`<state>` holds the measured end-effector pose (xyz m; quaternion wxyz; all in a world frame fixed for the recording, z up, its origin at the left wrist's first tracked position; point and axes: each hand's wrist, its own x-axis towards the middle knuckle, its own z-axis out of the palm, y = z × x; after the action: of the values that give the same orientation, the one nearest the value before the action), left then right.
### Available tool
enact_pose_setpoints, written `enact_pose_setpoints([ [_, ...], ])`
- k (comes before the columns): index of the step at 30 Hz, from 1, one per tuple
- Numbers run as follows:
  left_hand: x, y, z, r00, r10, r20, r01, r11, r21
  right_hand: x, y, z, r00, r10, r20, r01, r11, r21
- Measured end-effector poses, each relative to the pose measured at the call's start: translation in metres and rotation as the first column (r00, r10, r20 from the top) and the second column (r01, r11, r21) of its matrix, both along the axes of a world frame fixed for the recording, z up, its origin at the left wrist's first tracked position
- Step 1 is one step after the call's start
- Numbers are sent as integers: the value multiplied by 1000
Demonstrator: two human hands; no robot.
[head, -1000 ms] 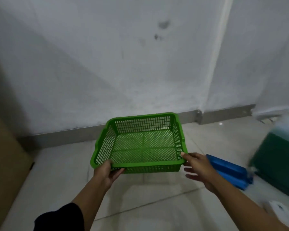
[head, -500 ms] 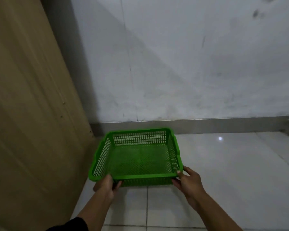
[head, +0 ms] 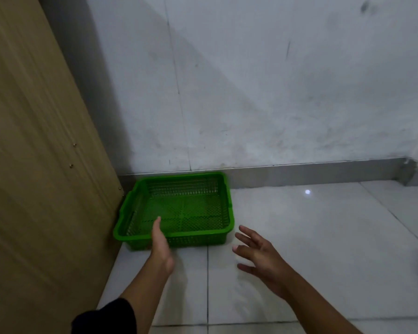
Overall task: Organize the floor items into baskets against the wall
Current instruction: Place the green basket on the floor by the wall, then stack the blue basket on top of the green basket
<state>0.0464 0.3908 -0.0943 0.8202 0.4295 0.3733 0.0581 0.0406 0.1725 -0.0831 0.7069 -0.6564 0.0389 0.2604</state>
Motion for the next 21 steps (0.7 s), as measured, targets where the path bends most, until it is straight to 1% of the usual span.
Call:
enact_pose_setpoints([
  [1,3,-11,2,996,19,-90,-7,991,132,-1,-10,3,1000,-5,-2,5,1000,-19],
  [2,5,-26,5,983,26,-182,24,963,267,-3,-20,7,1000,-11,-4,11,999,-42],
  [3,5,-44,9,962,25,-270,87,915,394,-5,-31,11,1000,-24,-4,24,997,-72],
  [4,6,-65,14,944,24,-328,153,850,504,-8,-44,16,999,-39,-4,38,992,-118],
  [5,5,-86,22,939,9,-343,209,778,593,-10,-55,22,999,-52,-6,50,984,-173],
  [6,3,-111,30,941,-67,-330,279,705,652,-15,-71,28,997,-71,-5,68,970,-232],
  [7,-2,-138,39,932,-183,-312,353,643,679,-21,-88,33,997,-78,0,75,954,-291],
  [8,-9,-166,44,895,-322,-309,445,590,674,-28,-107,38,997,-77,5,74,933,-353],
  [9,-18,-194,48,836,-449,-315,532,524,665,-38,-128,43,998,-63,5,59,905,-420],
  [10,-28,-216,54,761,-553,-338,609,432,665,-45,-146,47,999,-37,1,33,877,-480],
  [12,-55,-268,60,547,-727,-415,737,182,651,-70,-194,54,1000,-20,-23,2,794,-608],
  [14,-84,-312,64,314,-803,-506,775,-91,626,-100,-244,59,998,-14,-69,-41,683,-729],
  [15,-99,-334,66,213,-807,-551,764,-214,609,-116,-270,60,996,-22,-84,-51,631,-774],
  [16,-110,-350,65,126,-791,-598,749,-319,580,-129,-294,60,994,-30,-103,-67,582,-810],
  [17,-119,-362,63,38,-765,-643,730,-418,540,-142,-312,60,992,-26,-122,-90,535,-840],
  [18,-130,-380,60,-73,-723,-687,694,-531,486,-163,-335,63,988,-29,-154,-122,477,-870],
  [19,-141,-394,57,-173,-668,-723,629,-640,441,-184,-355,65,981,-18,-192,-169,402,-900],
  [21,-157,-411,47,-320,-514,-796,451,-822,349,-215,-383,65,960,15,-279,-274,231,-933],
])
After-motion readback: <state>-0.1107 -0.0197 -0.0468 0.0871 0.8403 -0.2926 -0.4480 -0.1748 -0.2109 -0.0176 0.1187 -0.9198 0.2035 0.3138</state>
